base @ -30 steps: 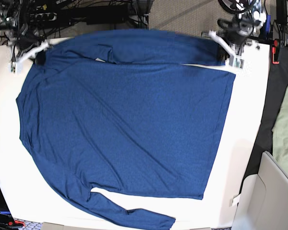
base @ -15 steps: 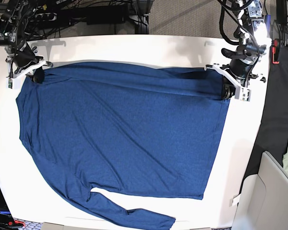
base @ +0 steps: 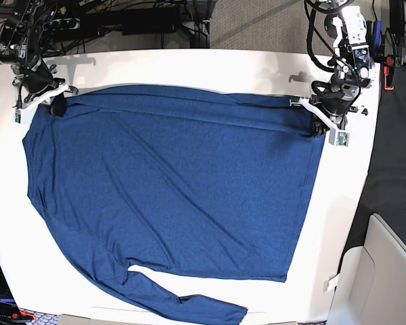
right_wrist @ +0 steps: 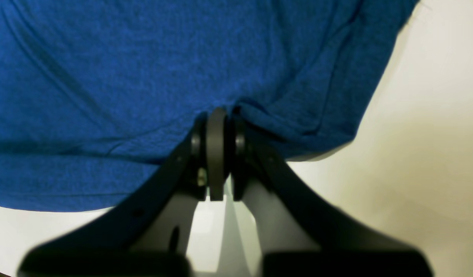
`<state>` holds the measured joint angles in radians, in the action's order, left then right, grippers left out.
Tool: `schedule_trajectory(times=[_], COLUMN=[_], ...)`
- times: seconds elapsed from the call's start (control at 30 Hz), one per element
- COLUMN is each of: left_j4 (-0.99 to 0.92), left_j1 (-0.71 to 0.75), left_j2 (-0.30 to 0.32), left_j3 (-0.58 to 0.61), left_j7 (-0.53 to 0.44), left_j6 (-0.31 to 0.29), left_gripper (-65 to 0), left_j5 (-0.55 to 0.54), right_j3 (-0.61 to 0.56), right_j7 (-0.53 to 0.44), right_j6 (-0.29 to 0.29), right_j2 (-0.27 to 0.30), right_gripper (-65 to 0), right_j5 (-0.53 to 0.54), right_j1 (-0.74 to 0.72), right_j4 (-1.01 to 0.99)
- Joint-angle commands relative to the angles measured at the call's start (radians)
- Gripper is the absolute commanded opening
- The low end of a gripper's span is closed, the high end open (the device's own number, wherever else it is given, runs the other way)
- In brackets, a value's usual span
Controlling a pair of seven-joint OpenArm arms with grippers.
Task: Fold the T-shirt properly
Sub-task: 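Pull both grippers apart and back to stretch the shirt flat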
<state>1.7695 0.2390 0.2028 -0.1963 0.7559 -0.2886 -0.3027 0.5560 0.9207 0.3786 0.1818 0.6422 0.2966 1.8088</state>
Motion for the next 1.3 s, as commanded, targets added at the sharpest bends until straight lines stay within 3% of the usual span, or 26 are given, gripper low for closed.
schedule_trajectory(times=[0.0, 0.13, 0.3, 0.47, 0.7, 0.9, 1.1, 1.17, 1.27], left_j4=[0.017, 0.016, 0.016, 0.014, -0.003, -0.063, -0.102, -0.102, -0.102], left_j1=[-0.005, 0.007, 0.046, 0.075, 0.07, 0.058, 0.053, 0.053, 0.055], left_j2=[0.013, 0.013, 0.025, 0.024, 0.02, 0.025, 0.025, 0.027, 0.027], left_j3=[-0.004, -0.005, -0.044, -0.105, -0.104, -0.105, -0.104, -0.102, -0.102], left_j7=[-0.025, -0.023, -0.023, -0.023, 0.0, 0.047, 0.047, 0.047, 0.061], left_j6=[0.001, 0.001, 0.001, 0.001, -0.001, -0.001, -0.004, -0.005, -0.025], left_gripper=[-56.3, -42.2, -33.6, -33.5, -33.5, -33.4, -33.7, -35.4, -43.0], left_j5=[-0.008, -0.008, -0.008, -0.01, -0.017, -0.16, -0.2, -0.226, -0.24], right_j3=[0.006, 0.006, 0.006, 0.006, 0.006, 0.006, 0.006, 0.006, 0.006], right_j7=[-0.022, -0.022, -0.022, -0.022, -0.022, -0.022, -0.022, -0.022, -0.022], right_j6=[0.009, 0.009, 0.009, 0.009, 0.009, 0.009, 0.009, 0.009, 0.009], right_j2=[0.014, 0.012, 0.012, 0.012, 0.0, -0.005, -0.006, -0.006, -0.006], right_gripper=[-65.0, -65.0, -65.0, -65.0, -65.0, -65.0, -65.0, -65.0, -65.0], right_j5=[0.014, 0.014, 0.014, 0.014, 0.014, 0.014, 0.014, 0.014, 0.014], right_j1=[-0.003, -0.001, 0.0, 0.0, -0.006, 0.0, 0.002, 0.002, 0.002], right_j4=[0.018, 0.018, 0.018, 0.018, 0.018, 0.018, 0.019, 0.019, 0.019])
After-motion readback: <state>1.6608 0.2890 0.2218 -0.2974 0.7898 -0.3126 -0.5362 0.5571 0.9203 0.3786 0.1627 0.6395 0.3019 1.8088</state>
